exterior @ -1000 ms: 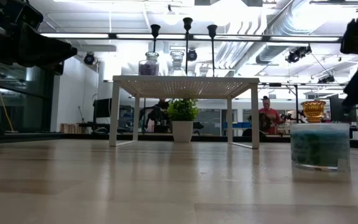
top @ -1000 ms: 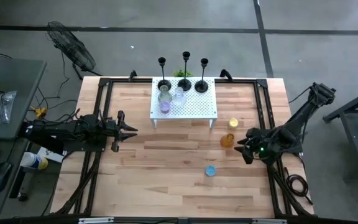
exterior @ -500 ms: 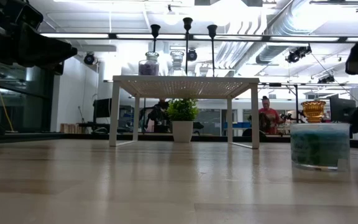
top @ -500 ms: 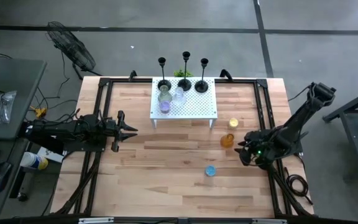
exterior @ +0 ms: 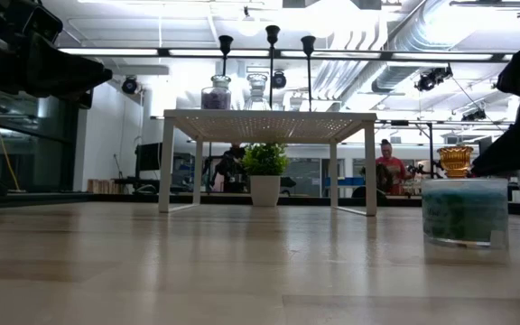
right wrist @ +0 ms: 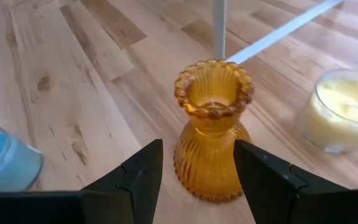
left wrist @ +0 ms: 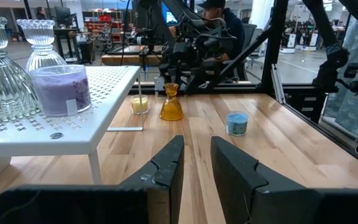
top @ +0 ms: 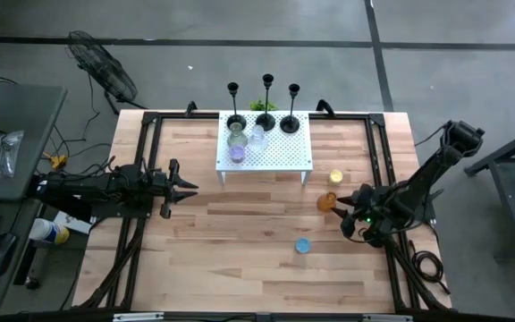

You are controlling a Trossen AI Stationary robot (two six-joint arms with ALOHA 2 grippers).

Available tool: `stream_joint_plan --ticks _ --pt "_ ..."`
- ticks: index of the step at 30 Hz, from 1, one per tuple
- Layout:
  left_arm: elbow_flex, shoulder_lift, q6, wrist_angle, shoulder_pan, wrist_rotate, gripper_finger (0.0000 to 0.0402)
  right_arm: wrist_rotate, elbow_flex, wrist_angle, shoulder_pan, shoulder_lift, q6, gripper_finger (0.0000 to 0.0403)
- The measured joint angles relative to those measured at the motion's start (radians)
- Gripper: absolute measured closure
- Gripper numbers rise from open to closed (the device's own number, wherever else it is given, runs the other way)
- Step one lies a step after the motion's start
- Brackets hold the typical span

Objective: Pick & Place candle stick holders
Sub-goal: Put the orange candle holder on the shelf aligned with the transparent candle holder

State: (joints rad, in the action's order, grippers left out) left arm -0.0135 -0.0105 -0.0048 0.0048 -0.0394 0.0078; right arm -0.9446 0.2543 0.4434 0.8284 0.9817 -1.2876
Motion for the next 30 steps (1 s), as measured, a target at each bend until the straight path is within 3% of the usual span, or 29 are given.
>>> stream_joint_plan --ticks 14,30 --pt "0.0 0.0 0.0 0.0 0.0 0.0 0.0325 -0.052 0.0 -0.115 -0.043 0.135 0.039 0.0212" --pt "0.0 0.0 0.0 0.0 0.0 0.0 0.0325 -0.07 0.0 -0.243 -0.133 0.203 0.141 0.0212"
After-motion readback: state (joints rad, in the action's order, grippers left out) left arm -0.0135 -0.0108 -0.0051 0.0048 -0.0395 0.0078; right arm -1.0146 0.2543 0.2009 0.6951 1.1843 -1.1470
